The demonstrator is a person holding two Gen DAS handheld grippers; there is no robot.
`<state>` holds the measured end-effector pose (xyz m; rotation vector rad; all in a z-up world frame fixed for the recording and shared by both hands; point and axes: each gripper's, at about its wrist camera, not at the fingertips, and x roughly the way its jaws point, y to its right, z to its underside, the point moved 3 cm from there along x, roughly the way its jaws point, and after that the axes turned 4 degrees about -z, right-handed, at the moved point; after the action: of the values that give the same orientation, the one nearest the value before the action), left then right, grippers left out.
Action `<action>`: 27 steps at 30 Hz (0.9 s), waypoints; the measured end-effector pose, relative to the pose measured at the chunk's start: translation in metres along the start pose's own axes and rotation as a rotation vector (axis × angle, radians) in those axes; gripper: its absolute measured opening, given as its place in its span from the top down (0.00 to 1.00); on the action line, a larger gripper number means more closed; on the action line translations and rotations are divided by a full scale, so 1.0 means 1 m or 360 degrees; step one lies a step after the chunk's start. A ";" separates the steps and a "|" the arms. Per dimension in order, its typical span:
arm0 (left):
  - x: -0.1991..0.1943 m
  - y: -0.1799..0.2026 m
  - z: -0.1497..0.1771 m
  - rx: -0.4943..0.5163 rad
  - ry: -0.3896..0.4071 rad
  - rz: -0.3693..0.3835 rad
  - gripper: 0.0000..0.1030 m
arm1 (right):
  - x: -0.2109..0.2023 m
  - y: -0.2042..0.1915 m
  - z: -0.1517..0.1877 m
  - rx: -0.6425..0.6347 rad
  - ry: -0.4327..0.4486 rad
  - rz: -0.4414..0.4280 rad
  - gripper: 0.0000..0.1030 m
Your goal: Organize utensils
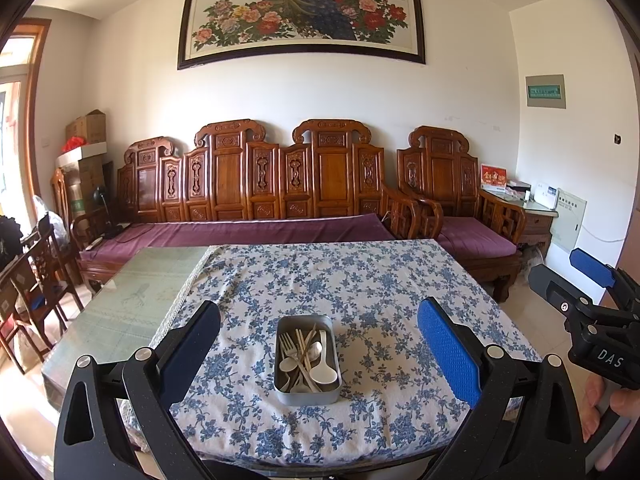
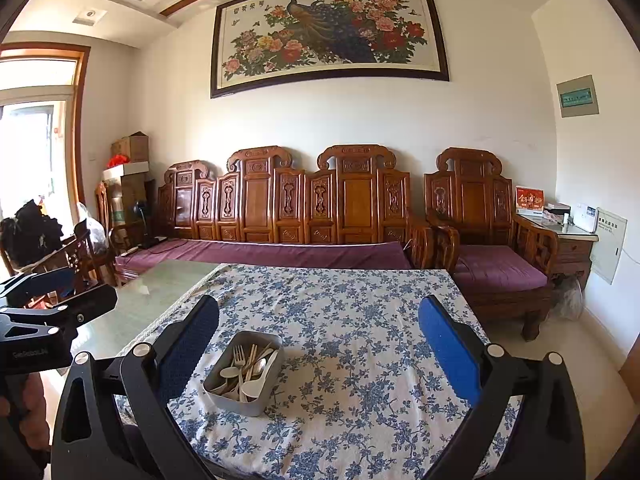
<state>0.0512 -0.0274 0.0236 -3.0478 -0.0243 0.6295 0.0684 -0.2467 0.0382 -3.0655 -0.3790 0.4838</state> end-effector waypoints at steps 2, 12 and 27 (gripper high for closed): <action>0.000 0.000 0.000 0.0002 -0.0001 -0.0001 0.07 | 0.000 0.000 0.000 0.0001 0.0000 -0.0001 0.02; -0.002 0.001 -0.003 -0.0001 0.0007 0.0005 0.07 | 0.000 0.000 0.000 0.0001 0.0000 -0.0001 0.02; -0.004 0.002 -0.004 0.0003 0.0013 0.0002 0.07 | 0.000 0.000 0.000 0.0004 0.0003 -0.0003 0.02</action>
<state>0.0491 -0.0299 0.0285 -3.0485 -0.0219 0.6172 0.0682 -0.2467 0.0386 -3.0624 -0.3808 0.4807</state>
